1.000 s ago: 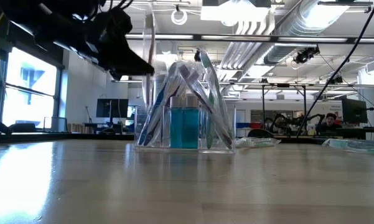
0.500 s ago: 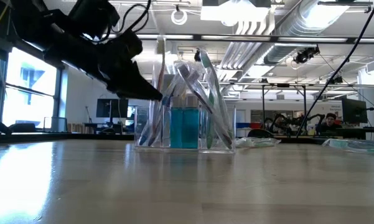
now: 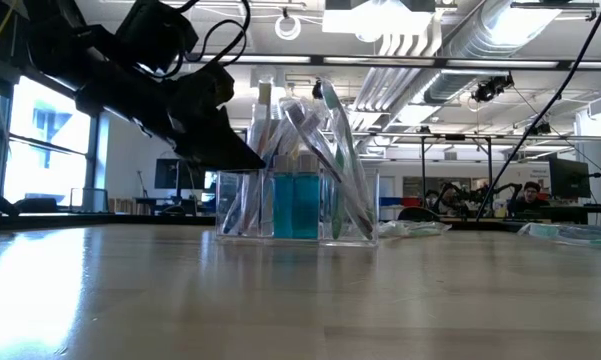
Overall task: Pick & Place toothbrushing station
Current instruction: Put the orange toothbrush into the transparent organizer, then put the violet toothbrush into the transparent organizer
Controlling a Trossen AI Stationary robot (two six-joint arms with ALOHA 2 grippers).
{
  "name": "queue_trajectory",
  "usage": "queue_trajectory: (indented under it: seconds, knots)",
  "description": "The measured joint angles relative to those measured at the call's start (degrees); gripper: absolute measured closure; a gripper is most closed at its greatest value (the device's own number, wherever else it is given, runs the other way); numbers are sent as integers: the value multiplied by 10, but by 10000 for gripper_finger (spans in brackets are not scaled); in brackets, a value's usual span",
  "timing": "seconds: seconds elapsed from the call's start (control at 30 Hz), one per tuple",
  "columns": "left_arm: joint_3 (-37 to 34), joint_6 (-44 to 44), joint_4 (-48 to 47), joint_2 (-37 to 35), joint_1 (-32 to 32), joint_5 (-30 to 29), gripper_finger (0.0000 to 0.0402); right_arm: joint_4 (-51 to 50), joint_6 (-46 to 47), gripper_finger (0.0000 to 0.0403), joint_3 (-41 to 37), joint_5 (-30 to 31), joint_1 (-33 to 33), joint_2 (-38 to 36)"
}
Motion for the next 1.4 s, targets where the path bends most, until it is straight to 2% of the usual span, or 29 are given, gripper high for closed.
queue_trajectory:
  seconds: [0.2, 0.5, 0.67, 0.77, 0.9, 1.1, 1.17, 1.27, 1.4]
  knots:
    - [9, -10, 3, 2, 0, 4, 268, 0, 0, 228, 0, 0, 0, 0]
    - [18, -42, 4, 1, 0, 22, 161, -11, 0, 228, 0, 0, 0, 0]
    - [29, -39, -32, -5, 0, 29, 148, -12, 0, 228, 0, 0, 0, 0]
    - [51, -17, -91, -20, 0, 28, 149, -12, -1, 228, 0, 0, 0, 0]
    - [108, 37, -229, -59, 0, 3, 149, -12, -2, 228, 1, -1, 0, 0]
    - [240, 41, -550, -106, -1, -14, 149, -16, -2, 228, 1, 0, 0, 0]
    - [290, 10, -669, -108, -7, 2, 149, -20, -2, 228, 1, 1, 0, 0]
    - [355, -36, -877, -108, -26, 58, 149, -26, -2, 228, 1, 0, 0, 0]
    - [374, -130, -1014, -110, -81, 121, 149, -27, -2, 228, 1, 0, 0, 0]
